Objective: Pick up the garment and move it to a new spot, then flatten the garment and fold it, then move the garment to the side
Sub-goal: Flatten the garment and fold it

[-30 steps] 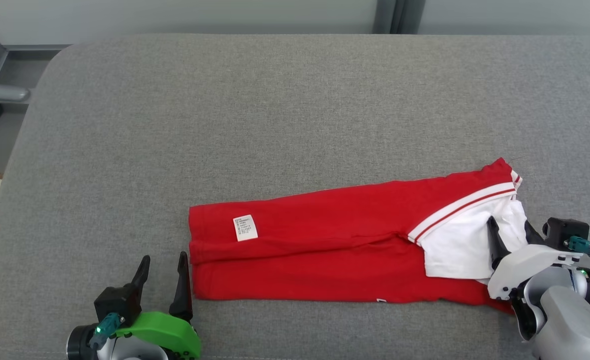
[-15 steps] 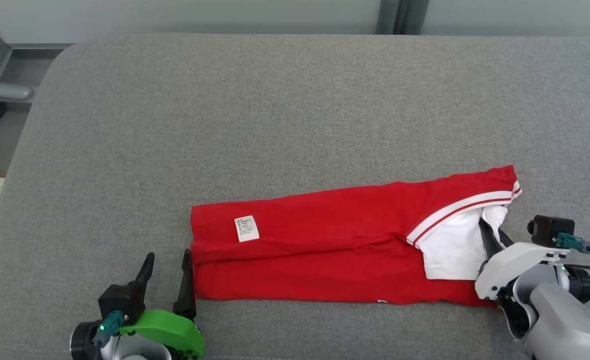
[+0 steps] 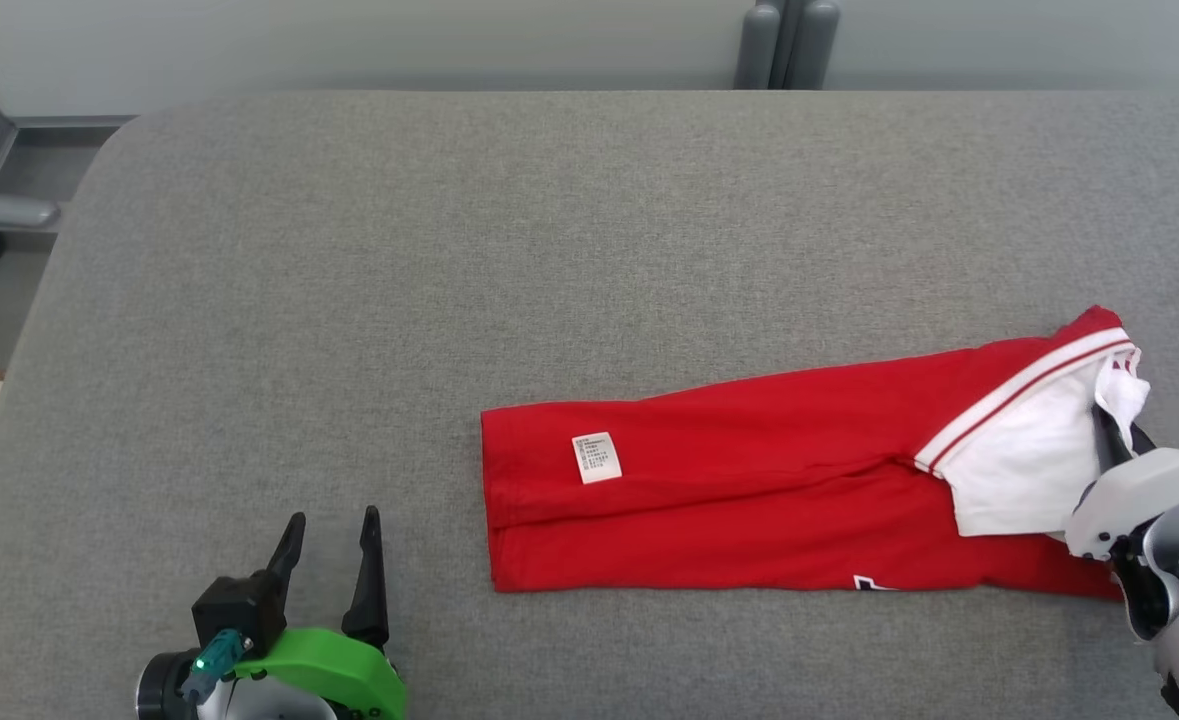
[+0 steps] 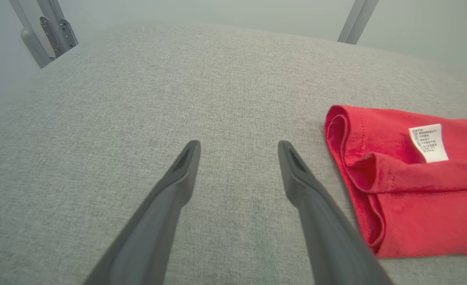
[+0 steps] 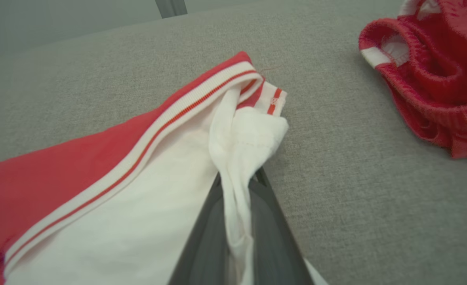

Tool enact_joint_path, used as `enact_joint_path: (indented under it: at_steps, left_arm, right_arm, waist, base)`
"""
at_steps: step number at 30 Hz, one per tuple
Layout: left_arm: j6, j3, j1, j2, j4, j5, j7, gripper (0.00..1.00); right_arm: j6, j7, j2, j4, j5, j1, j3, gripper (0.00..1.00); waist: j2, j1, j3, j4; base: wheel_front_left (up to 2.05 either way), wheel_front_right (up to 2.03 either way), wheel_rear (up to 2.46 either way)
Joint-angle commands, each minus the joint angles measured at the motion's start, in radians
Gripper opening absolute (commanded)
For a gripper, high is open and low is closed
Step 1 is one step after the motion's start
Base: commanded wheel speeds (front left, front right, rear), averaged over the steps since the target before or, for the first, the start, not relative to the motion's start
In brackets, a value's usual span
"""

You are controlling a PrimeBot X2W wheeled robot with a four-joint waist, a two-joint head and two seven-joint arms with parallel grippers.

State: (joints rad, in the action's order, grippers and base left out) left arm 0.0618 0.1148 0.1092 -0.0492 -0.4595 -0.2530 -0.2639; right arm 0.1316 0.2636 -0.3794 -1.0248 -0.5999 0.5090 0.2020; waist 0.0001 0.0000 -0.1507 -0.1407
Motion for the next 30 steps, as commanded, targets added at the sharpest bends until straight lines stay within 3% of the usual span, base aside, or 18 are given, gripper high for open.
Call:
enact_joint_path:
  at_steps: [1,6,10,15,17,23,30]
  left_arm:
    - [0.004,-0.001,-0.015,-0.003,0.0,-0.002,0.0,1.0]
    - [0.006,0.009,-0.027,-0.004,-0.006,-0.012,0.0,1.0]
    - [0.007,0.025,-0.032,-0.003,-0.011,-0.016,0.0,1.0]
    - [0.009,0.044,-0.041,-0.004,-0.02,-0.017,0.0,1.0]
    - [0.008,0.053,-0.045,-0.004,-0.027,-0.019,0.0,1.0]
    - [0.008,0.073,-0.059,-0.004,-0.036,-0.031,0.0,1.0]
    - [0.009,0.09,-0.071,-0.004,-0.05,-0.019,0.0,1.0]
  right_arm:
    - [-0.002,0.001,0.004,0.038,0.028,-0.004,-0.007,0.0]
    - [-0.001,0.001,0.056,0.194,0.012,-0.042,0.076,0.0]
    - [-0.001,-0.013,0.082,0.32,-0.034,-0.064,0.219,0.0]
    - [-0.001,-0.049,0.095,0.441,-0.091,-0.062,0.373,0.0]
    - [-0.001,-0.067,0.117,0.481,-0.112,-0.051,0.456,0.0]
    - [-0.001,-0.082,0.171,0.451,-0.121,-0.011,0.583,0.0]
    - [-0.001,-0.051,0.237,0.308,-0.136,0.044,0.607,0.02]
  waist:
    - [-0.0001,0.0,0.017,0.019]
    - [-0.0001,0.0,0.042,0.047]
    - [-0.0001,0.0,0.059,0.053]
    - [-0.0001,0.0,0.076,0.022]
    - [-0.0001,0.0,0.085,-0.02]
    - [-0.0001,0.0,0.093,-0.132]
    - [-0.0001,0.0,0.085,-0.234]
  base:
    - [0.0,0.0,0.0]
    - [0.0,0.0,0.0]
    - [0.0,0.0,0.0]
    - [0.0,0.0,0.0]
    - [0.0,0.0,0.0]
    - [0.0,0.0,0.0]
    - [0.0,0.0,0.0]
